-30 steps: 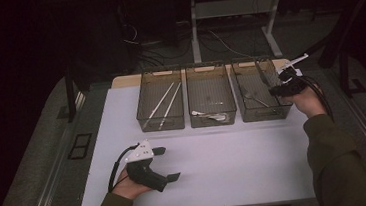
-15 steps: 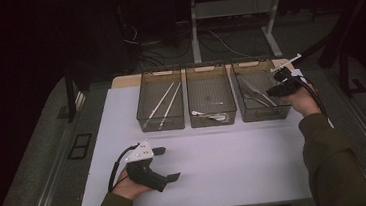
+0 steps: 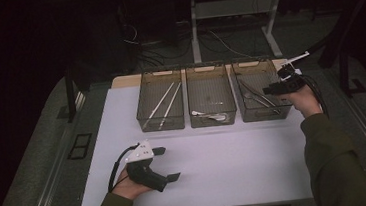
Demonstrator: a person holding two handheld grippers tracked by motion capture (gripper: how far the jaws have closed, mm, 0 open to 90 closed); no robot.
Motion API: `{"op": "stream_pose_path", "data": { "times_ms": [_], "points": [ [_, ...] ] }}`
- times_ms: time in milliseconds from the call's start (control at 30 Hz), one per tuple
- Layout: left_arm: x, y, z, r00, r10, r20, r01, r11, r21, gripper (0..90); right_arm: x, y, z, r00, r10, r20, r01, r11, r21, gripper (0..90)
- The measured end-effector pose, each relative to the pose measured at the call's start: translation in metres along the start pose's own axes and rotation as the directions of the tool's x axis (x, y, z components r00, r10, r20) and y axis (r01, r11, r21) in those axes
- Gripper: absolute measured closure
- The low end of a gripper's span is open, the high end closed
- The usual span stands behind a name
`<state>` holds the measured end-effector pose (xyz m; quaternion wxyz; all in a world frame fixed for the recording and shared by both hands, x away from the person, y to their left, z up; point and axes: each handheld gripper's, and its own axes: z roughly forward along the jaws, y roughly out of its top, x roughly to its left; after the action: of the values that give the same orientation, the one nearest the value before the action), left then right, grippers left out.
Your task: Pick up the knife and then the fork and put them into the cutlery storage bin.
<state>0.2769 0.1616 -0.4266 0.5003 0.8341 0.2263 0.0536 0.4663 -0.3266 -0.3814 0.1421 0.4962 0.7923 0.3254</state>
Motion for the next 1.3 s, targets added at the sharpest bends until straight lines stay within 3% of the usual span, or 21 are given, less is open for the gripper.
{"op": "stream_pose_path", "data": {
  "times_ms": [300,467,700,833,1300],
  "points": [
    [0.0,0.0,0.0,1.0,-0.001,-0.001,0.001,1.0,0.002,0.0,0.006,0.002,-0.005,0.9987,0.029,-0.042,-0.033,0.996,-0.085,38.0],
    [0.001,0.0,0.0,1.0,0.001,-0.003,-0.001,1.0,0.008,0.0,0.013,0.003,-0.007,0.9995,0.031,0.002,-0.031,0.991,-0.128,29.0],
    [0.002,0.0,-0.001,1.0,-0.004,-0.008,0.005,1.0,0.006,0.0,0.018,-0.003,-0.008,0.9989,0.041,-0.02,-0.045,0.981,-0.191,21.0],
    [0.002,0.0,-0.001,0.9999,-0.009,-0.012,0.009,1.0,0.003,0.0,0.02,-0.007,-0.01,0.9983,0.048,-0.035,-0.054,0.975,-0.213,20.2],
    [0.004,-0.002,-0.004,0.9997,-0.015,-0.021,0.015,0.9999,-0.007,0.0,0.041,-0.019,-0.021,0.997,-0.024,-0.073,0.003,0.963,-0.27,19.1]
  ]
}}
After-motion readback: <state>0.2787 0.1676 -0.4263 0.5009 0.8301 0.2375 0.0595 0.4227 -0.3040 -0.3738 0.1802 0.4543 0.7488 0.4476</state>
